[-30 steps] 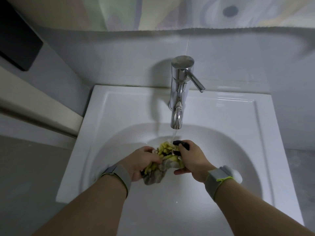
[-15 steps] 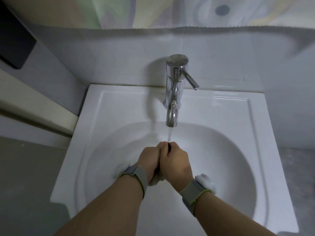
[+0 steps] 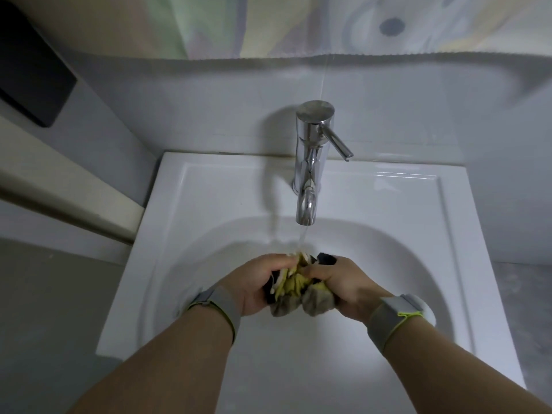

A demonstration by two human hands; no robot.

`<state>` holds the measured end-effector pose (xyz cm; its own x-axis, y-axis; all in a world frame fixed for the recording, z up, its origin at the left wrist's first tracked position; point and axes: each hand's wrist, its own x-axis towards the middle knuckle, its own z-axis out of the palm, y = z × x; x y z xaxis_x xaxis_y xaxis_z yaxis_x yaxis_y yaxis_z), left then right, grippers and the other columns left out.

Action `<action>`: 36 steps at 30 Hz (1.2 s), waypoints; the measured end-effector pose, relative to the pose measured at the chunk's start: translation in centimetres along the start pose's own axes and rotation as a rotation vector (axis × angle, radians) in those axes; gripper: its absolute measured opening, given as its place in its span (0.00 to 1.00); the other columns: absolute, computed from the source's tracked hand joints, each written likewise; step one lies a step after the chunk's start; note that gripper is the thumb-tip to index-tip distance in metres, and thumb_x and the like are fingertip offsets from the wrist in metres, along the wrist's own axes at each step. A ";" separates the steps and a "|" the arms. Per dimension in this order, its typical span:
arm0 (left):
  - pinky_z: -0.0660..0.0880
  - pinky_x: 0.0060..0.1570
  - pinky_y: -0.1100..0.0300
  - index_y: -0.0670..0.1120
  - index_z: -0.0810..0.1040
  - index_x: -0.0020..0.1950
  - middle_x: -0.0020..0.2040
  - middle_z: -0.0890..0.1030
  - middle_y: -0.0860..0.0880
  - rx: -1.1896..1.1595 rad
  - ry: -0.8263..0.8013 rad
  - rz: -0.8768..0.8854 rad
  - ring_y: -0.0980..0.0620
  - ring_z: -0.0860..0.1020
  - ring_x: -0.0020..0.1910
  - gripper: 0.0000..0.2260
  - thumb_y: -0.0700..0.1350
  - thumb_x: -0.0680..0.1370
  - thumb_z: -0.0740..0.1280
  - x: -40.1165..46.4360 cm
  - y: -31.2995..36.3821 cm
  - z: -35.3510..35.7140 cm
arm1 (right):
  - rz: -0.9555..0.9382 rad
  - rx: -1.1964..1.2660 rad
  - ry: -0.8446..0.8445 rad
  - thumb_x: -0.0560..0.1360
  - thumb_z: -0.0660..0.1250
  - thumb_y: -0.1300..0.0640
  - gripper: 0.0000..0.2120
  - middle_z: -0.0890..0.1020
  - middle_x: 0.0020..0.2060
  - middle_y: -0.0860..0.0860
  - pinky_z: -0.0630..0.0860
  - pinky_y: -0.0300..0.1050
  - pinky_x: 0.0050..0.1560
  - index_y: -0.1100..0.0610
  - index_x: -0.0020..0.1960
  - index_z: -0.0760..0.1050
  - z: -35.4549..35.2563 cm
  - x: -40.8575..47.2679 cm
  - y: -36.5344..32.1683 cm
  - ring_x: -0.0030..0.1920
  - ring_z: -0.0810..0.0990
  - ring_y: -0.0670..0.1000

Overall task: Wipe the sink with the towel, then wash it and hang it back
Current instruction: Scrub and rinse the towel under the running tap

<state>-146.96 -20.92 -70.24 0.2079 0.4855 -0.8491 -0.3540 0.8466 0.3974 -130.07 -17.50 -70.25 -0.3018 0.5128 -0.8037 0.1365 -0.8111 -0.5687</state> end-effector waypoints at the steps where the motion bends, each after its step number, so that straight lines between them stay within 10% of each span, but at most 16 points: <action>1: 0.80 0.49 0.53 0.36 0.78 0.64 0.59 0.79 0.33 -0.035 0.025 0.026 0.39 0.81 0.52 0.14 0.36 0.78 0.65 0.0 0.0 -0.1 | -0.054 0.009 0.046 0.72 0.71 0.68 0.05 0.82 0.39 0.56 0.80 0.48 0.39 0.61 0.44 0.76 -0.1 0.2 0.1 0.38 0.83 0.56; 6: 0.81 0.45 0.49 0.45 0.80 0.54 0.52 0.82 0.41 0.174 0.345 0.094 0.41 0.81 0.47 0.14 0.31 0.73 0.66 0.4 0.3 -0.7 | -0.123 -0.164 0.185 0.74 0.69 0.65 0.19 0.81 0.55 0.50 0.82 0.48 0.53 0.52 0.63 0.77 -1.0 0.6 0.4 0.52 0.83 0.52; 13: 0.82 0.38 0.55 0.44 0.81 0.54 0.48 0.83 0.43 0.227 0.402 0.187 0.46 0.82 0.41 0.11 0.39 0.73 0.74 0.6 0.6 -0.3 | -0.038 -0.670 -0.045 0.65 0.79 0.47 0.20 0.85 0.46 0.47 0.82 0.45 0.51 0.51 0.55 0.81 0.1 0.0 -0.2 0.47 0.83 0.49; 19: 0.79 0.39 0.55 0.45 0.81 0.55 0.38 0.82 0.46 0.253 0.274 0.124 0.48 0.80 0.32 0.14 0.44 0.72 0.77 0.0 0.4 -1.2 | -0.076 -0.472 0.108 0.68 0.73 0.64 0.08 0.82 0.41 0.57 0.82 0.56 0.41 0.58 0.46 0.78 -1.1 0.8 -0.4 0.39 0.82 0.58; 24: 0.73 0.30 0.60 0.50 0.79 0.57 0.42 0.82 0.45 0.439 0.350 0.194 0.47 0.81 0.32 0.10 0.50 0.83 0.60 0.2 0.2 -0.5 | -0.120 -0.308 0.154 0.73 0.65 0.65 0.13 0.85 0.45 0.53 0.84 0.53 0.46 0.52 0.52 0.81 -0.3 1.0 0.2 0.45 0.85 0.56; 29: 0.82 0.41 0.50 0.51 0.77 0.55 0.51 0.81 0.47 0.382 0.276 0.050 0.45 0.81 0.49 0.22 0.68 0.77 0.58 0.3 0.0 0.5 | -0.199 -0.295 0.251 0.74 0.67 0.58 0.07 0.85 0.43 0.53 0.83 0.49 0.46 0.53 0.49 0.81 0.3 0.8 0.1 0.46 0.84 0.55; 36: 0.77 0.40 0.54 0.46 0.79 0.54 0.46 0.81 0.42 0.131 0.378 0.035 0.44 0.78 0.43 0.19 0.55 0.83 0.53 2.1 -0.4 2.6 | -0.335 -0.408 0.296 0.78 0.59 0.38 0.18 0.84 0.39 0.48 0.81 0.50 0.47 0.51 0.46 0.78 3.1 -0.2 1.0 0.42 0.83 0.50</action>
<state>-143.97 -19.69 -71.24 -0.1613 0.4205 -0.8928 -0.2305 0.8636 0.4484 -132.81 -19.28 -70.09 -0.1239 0.8257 -0.5503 0.4482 -0.4482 -0.7735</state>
